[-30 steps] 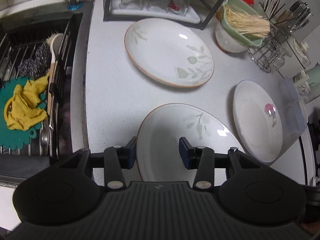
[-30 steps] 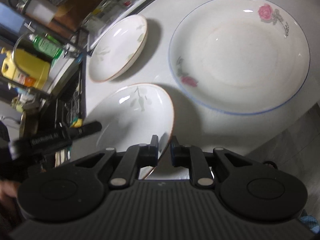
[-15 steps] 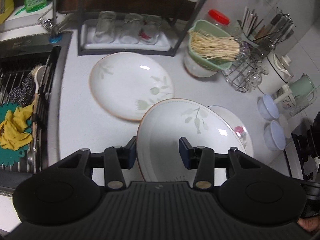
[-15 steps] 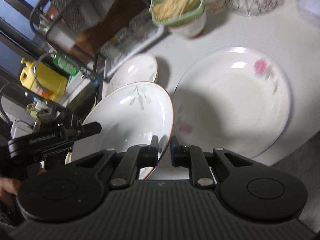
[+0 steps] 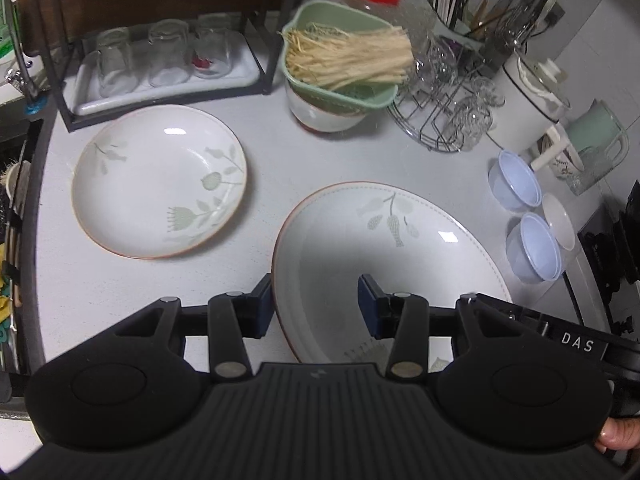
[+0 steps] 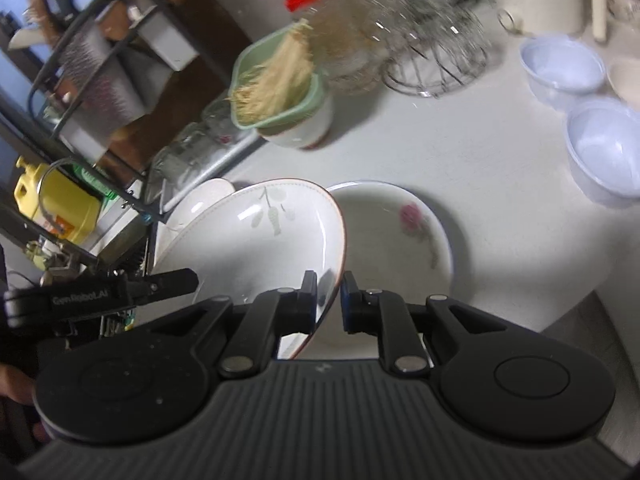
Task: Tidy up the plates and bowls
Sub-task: 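Lift the leaf-pattern plate with both grippers and carry it over the rose plate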
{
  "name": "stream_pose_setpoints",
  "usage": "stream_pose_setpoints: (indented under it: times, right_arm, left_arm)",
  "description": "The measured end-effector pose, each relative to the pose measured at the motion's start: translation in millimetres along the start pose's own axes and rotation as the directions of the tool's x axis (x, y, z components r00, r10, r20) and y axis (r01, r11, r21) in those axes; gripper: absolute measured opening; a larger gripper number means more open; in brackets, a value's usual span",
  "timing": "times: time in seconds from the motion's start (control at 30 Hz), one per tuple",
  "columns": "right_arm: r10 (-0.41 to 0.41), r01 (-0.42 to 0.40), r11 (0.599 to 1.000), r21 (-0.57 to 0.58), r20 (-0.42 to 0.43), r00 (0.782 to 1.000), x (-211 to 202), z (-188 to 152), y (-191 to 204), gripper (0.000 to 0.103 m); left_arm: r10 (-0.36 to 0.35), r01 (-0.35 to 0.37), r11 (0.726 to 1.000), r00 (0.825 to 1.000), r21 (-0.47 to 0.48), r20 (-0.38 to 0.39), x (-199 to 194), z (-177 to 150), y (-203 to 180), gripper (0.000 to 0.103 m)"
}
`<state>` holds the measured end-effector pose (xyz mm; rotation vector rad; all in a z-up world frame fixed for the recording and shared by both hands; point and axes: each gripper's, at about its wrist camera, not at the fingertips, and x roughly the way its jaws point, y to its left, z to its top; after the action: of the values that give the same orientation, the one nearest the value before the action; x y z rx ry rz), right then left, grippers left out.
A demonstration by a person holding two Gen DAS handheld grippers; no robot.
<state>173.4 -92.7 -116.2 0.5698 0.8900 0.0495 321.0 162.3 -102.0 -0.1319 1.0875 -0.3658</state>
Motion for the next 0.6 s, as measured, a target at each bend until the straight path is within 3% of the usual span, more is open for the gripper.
stream_pose_setpoints:
  times: [0.6]
  right_arm:
    - [-0.037,0.033,0.998,-0.052,-0.078,0.996,43,14,-45,0.016]
  left_arm:
    - [0.111,-0.112,0.994,0.987,0.0,-0.118,78,11,-27,0.049]
